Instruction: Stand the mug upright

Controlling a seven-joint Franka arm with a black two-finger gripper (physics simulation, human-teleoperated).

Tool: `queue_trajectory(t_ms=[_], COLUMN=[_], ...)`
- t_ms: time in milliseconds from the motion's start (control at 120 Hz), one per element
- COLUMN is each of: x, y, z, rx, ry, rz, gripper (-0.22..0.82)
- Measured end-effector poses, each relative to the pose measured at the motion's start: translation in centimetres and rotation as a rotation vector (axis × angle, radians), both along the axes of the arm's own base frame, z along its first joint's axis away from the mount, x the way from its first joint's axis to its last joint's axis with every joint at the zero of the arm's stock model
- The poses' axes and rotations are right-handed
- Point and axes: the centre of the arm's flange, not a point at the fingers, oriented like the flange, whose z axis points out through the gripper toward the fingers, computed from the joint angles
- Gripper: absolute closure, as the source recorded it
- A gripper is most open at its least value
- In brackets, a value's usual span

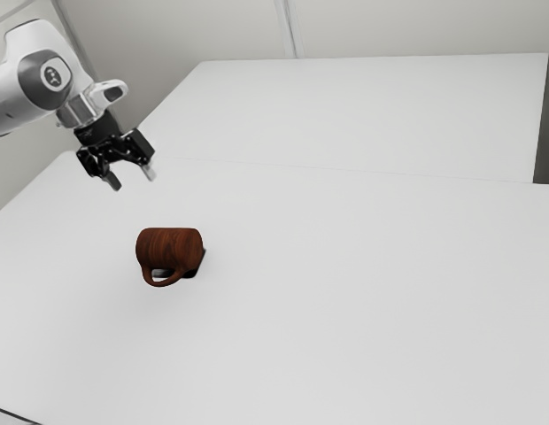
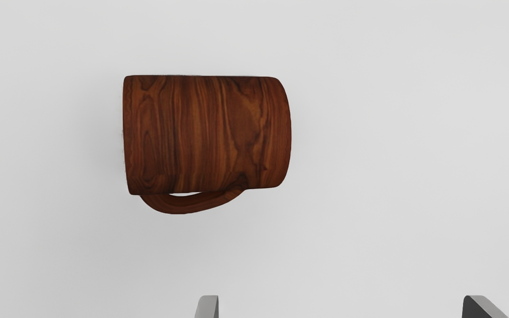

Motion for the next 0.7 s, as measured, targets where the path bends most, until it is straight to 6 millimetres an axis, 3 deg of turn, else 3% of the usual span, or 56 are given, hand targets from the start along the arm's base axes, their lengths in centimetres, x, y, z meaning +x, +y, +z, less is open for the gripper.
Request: queue_trajectory(t_ms=[167,283,408,700], x=[-0.4,-0.5,-1.3,-2.0], y=[3.1,4.6,8.1,14.0], z=[-4.5,-6.4,-9.2,-13.9], rx=[-0.101,-0.147,-0.201,-0.305], ry=[-0.034,-0.068,-0.080,-0.132], rz=[-0.055,-0.115,-0.128,-0.138], gripper=[0.00,0.00,0.00,0.00])
